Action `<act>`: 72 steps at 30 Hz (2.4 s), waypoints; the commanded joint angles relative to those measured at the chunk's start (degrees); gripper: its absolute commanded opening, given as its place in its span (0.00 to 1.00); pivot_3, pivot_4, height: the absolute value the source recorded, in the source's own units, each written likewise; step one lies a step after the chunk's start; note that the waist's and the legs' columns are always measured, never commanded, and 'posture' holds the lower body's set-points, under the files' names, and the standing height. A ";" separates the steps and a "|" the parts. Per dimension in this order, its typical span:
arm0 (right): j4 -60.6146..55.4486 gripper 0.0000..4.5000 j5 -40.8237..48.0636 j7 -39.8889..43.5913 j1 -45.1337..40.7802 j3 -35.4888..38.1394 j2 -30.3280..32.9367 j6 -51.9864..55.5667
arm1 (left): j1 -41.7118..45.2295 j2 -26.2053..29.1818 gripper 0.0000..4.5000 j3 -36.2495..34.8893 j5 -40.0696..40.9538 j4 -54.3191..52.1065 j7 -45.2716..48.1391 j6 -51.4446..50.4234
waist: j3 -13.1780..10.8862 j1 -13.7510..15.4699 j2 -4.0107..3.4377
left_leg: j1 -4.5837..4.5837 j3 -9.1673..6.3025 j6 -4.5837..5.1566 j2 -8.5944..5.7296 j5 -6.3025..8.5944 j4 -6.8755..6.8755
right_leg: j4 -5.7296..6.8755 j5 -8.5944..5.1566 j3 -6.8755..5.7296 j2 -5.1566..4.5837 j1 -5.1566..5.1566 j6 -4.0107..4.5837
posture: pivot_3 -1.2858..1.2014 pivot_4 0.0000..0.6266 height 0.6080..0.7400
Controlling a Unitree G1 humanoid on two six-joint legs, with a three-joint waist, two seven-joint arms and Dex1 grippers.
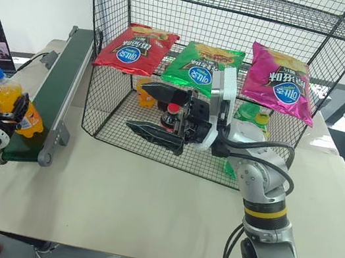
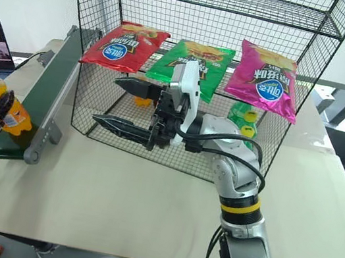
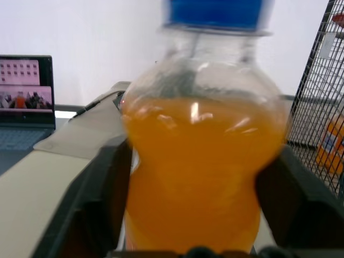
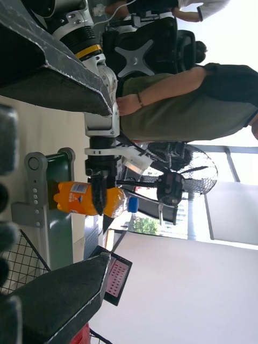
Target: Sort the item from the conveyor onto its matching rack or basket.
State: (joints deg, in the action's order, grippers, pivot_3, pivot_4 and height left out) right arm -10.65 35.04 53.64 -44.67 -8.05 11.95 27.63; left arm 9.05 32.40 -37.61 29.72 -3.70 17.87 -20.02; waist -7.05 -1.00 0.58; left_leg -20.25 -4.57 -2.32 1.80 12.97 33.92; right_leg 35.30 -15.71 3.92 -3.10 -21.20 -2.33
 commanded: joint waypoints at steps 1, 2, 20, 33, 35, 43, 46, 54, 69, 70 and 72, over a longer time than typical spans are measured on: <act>-2.36 1.00 1.05 -0.62 -0.22 1.45 0.08 -0.81 | 0.06 0.25 0.53 -0.68 1.51 -2.88 0.36 0.43 | 0.01 0.03 0.02 | 0.00 0.00 0.00 0.01 0.00 0.00 | -0.01 0.00 0.00 0.00 0.00 0.00 | 0.52 0.24 0.98; -2.52 1.00 0.99 -0.94 -0.02 1.50 0.15 -0.67 | -0.49 0.12 0.53 -0.58 2.12 -4.58 0.28 -0.42 | 0.00 0.01 0.02 | 0.00 0.00 0.00 0.00 0.00 0.00 | 0.00 0.00 -0.01 0.00 0.01 0.00 | 0.52 0.24 0.98; -9.05 1.00 -15.80 -16.86 15.79 -3.77 3.93 -1.39 | 4.56 -5.08 0.53 20.67 1.79 -17.44 -3.50 -9.77 | -0.06 -0.12 0.08 | -0.02 -0.01 -0.01 0.02 -0.01 0.01 | -0.08 0.00 0.01 0.06 0.02 0.00 | 0.52 0.24 0.98; -7.99 1.00 -23.19 -26.33 17.93 -5.41 0.33 -2.03 | 29.12 -15.73 0.53 27.55 -14.65 31.70 0.21 23.56 | -0.07 0.16 0.14 | -0.15 -0.01 0.00 -0.10 -0.01 0.01 | -0.22 0.02 0.00 0.00 0.00 -0.03 | 0.52 0.24 0.98; -7.73 1.00 -23.81 -26.87 17.91 -5.43 -0.39 -2.18 | 31.30 -16.61 0.53 27.65 -15.82 37.30 0.21 26.86 | -0.07 0.13 0.15 | -0.17 -0.01 0.00 -0.10 -0.02 0.01 | -0.21 0.02 0.00 0.00 -0.01 -0.03 | 0.52 0.24 0.98; -8.89 1.00 -24.70 -27.90 18.53 -4.68 -1.30 -1.93 | 33.20 -18.00 0.95 27.34 -17.38 45.56 1.49 32.40 | -0.07 -0.08 0.14 | -0.13 -0.02 0.00 -0.09 -0.02 0.02 | -0.14 0.02 -0.01 0.02 0.00 -0.05 | 0.52 0.24 0.98; -9.46 1.00 -24.54 -27.93 19.05 -4.28 -0.87 -1.77 | 32.37 -18.23 0.98 27.05 -17.09 44.20 1.48 31.93 | -0.07 0.00 0.15 | -0.13 -0.02 0.01 -0.09 -0.02 0.03 | -0.12 0.02 -0.01 0.01 0.00 -0.05 | 0.52 0.24 0.98; -9.27 1.00 -23.99 -27.54 19.65 -3.58 -0.64 -2.15 | 20.22 -17.26 0.98 27.83 -15.83 25.06 1.66 20.99 | -0.05 -0.27 0.12 | -0.06 -0.02 0.00 -0.08 -0.02 0.02 | -0.02 0.03 0.00 0.01 0.03 -0.06 | 0.52 0.24 0.98; -14.48 1.00 -31.66 -39.21 45.33 0.15 0.02 -9.43 | -9.10 -12.28 0.98 35.23 -18.12 -10.69 3.65 3.58 | 0.01 0.02 -0.02 | 0.02 0.00 -0.02 0.03 -0.02 0.03 | -0.16 -0.25 0.03 0.04 0.12 -0.49 | 0.52 0.24 0.98; -14.12 1.00 -32.39 -40.49 46.36 0.21 -0.74 -9.92 | -9.33 -12.73 0.98 35.50 -18.30 -10.51 3.46 4.00 | 0.01 -0.03 -0.04 | 0.03 0.00 -0.02 0.04 -0.02 0.03 | -0.15 -0.26 0.04 0.05 0.13 -0.49 | 0.52 0.24 0.98; -14.02 1.00 -33.49 -42.30 47.84 0.32 -1.78 -10.55 | -9.49 -13.68 0.98 35.68 -18.41 -10.41 3.10 4.26 | 0.01 -0.03 -0.04 | 0.00 0.01 -0.02 0.03 -0.02 0.03 | -0.16 -0.26 0.07 0.05 0.08 -0.49 | 0.52 0.24 0.98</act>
State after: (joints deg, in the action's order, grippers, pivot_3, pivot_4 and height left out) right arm -22.98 2.48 13.22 3.41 -8.43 10.91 19.44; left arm -0.72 19.07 -1.91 11.58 -12.21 21.61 -17.36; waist -7.05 -1.03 0.54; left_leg -20.26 -4.55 -2.34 1.83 12.95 33.95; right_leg 35.13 -15.98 3.99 -3.05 -21.12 -2.82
